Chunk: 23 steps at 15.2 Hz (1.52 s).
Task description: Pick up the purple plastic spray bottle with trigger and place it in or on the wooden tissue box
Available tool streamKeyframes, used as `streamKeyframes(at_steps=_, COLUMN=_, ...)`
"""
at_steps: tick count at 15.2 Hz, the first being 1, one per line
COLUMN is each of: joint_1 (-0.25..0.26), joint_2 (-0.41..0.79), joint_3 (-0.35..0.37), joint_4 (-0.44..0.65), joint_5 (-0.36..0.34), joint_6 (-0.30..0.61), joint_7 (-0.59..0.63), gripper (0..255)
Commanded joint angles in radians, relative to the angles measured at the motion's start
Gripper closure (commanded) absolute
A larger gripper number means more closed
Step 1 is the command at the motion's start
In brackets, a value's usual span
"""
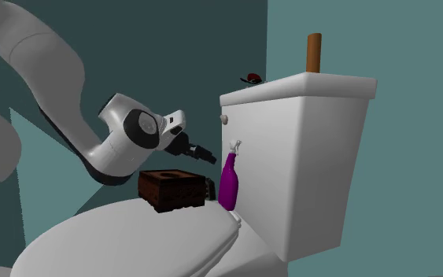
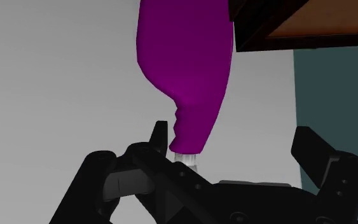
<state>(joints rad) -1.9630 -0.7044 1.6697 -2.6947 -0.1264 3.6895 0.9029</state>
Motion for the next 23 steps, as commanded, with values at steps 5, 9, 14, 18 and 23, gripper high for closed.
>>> streamKeyframes(at_steps=5, joint_1=-0.255, joint_2=-0.199, joint_3=0.201, joint_4=0.149, joint_5=0.145, joint_6=0.104, joint_7=0.123, gripper=0)
streamKeyframes(at_steps=9, joint_1=-0.332, joint_2=-0.226, joint_3=0.242, joint_4=0.213, joint_5=0.134, joint_6=0.106, joint_7=0.136, gripper=0)
streamKeyframes(at_steps=14, joint_1=-0.360, joint_2=-0.237, joint_3=0.258, joint_4=0.239, joint_5=0.131, joint_6=0.105, joint_7=0.141, gripper=0)
streamKeyframes(at_steps=18, joint_1=-0.360, joint_2=-0.237, joint_3=0.258, joint_4=0.239, joint_5=0.131, joint_6=0.105, joint_7=0.141, gripper=0)
streamKeyframes(at_steps=23, joint_1=-0.360, joint_2=-0.237, joint_3=0.257, joint_4=0.239, joint_5=0.131, joint_6=0.105, joint_7=0.141, gripper=255)
